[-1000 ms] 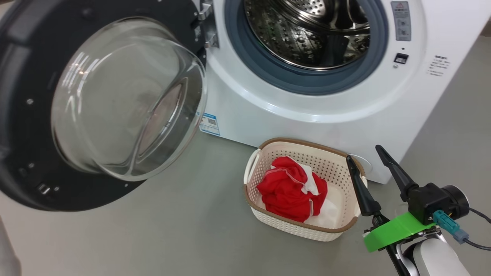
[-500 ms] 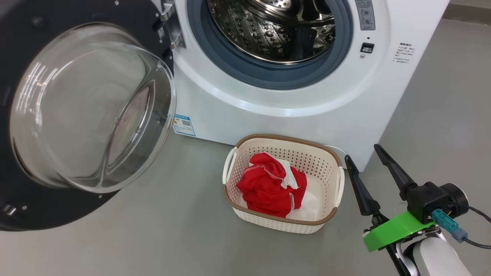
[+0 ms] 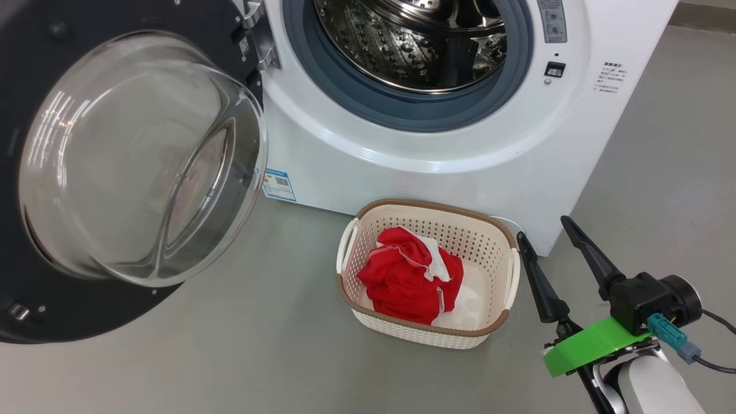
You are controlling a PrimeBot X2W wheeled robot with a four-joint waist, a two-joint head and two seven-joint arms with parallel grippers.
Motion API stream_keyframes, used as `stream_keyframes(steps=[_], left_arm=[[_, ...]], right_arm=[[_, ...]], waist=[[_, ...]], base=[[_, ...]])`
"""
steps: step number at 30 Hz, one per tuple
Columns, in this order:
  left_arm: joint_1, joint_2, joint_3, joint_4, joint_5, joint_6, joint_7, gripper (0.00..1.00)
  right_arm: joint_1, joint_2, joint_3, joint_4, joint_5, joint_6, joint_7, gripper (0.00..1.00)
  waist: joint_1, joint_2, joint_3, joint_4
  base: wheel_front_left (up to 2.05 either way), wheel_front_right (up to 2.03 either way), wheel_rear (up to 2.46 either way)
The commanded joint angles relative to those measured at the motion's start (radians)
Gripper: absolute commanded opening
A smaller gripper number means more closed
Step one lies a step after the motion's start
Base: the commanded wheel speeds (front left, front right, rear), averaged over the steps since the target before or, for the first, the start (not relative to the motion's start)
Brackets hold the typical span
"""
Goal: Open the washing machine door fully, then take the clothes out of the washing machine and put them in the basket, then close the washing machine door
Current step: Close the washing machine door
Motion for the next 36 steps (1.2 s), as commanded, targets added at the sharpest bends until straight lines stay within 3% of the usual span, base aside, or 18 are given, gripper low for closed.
stream_keyframes(steps=[1,10,16,24,28,36], left_arm=[[-0.009,0.059,-0.005,-0.017,-0.012,-0.018,0.03,0.0],[0.032,0.031,-0.04,-0.057,-0.089,-0.047,0.203,0.0],[0.137,-0.028,-0.084,-0.226,-0.173,-0.048,0.281,0.0],[0.233,-0.11,-0.051,-0.391,-0.294,-0.048,0.378,0.0],[0.28,-0.165,-0.035,-0.495,-0.34,-0.026,0.433,0.0],[0.369,-0.269,-0.022,-0.719,-0.408,0.059,0.526,0.0]], right_arm=[[-0.027,0.0,0.017,-0.024,0.003,0.006,-0.006,1.0],[-0.03,0.01,0.018,-0.023,0.007,0.006,-0.006,1.0],[-0.02,0.017,0.015,-0.026,0.011,0.006,-0.006,1.0],[-0.009,0.027,0.01,-0.026,0.012,0.006,-0.006,1.0],[-0.007,0.03,0.007,-0.025,0.012,0.006,-0.006,1.0],[-0.013,0.034,0.006,-0.022,0.015,0.006,-0.006,1.0]], waist=[[0.0,-0.0001,0.001,0.002],[0.0,-0.0001,0.005,0.003],[0.0,-0.0001,-0.001,0.005],[0.0,-0.0001,-0.006,0.01],[0.0,-0.0001,-0.007,0.012],[0.0,-0.0001,-0.003,0.006]], base=[[0.0,0.0,0.0],[0.0,0.0,0.0],[0.0,0.0,0.0],[0.0,0.0,0.0],[0.0,0.0,0.0],[0.0,0.0,0.0]])
